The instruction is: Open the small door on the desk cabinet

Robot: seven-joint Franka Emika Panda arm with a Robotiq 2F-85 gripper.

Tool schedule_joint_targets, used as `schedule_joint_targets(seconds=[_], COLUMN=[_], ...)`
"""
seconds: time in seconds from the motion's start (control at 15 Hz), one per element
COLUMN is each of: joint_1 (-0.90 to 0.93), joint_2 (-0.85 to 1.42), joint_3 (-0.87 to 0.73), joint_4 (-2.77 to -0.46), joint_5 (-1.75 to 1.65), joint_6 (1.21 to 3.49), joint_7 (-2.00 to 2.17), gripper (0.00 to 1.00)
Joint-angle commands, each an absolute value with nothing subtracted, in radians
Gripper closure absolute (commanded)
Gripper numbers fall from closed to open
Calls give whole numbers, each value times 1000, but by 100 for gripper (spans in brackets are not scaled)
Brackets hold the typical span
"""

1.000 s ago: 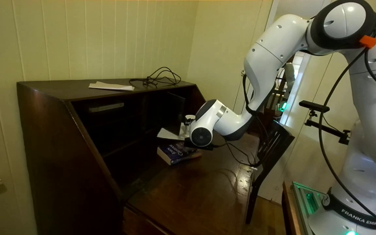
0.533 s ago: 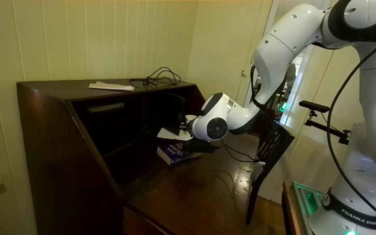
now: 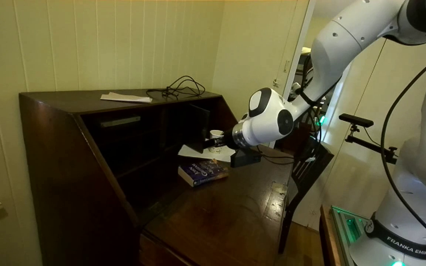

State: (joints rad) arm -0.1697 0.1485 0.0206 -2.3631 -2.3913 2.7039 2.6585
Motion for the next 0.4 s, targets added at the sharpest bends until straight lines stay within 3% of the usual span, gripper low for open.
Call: schedule_joint_targets(seconds=[0.0,0.33], joint_1=[-166,-169], joint_2=[40,71], joint_3=[20,21], joint_4=[-2430,-2395], joint_5=[-2419,-2411], joint_6=[2691,2709], joint_7=[2644,2646], gripper=[0,0])
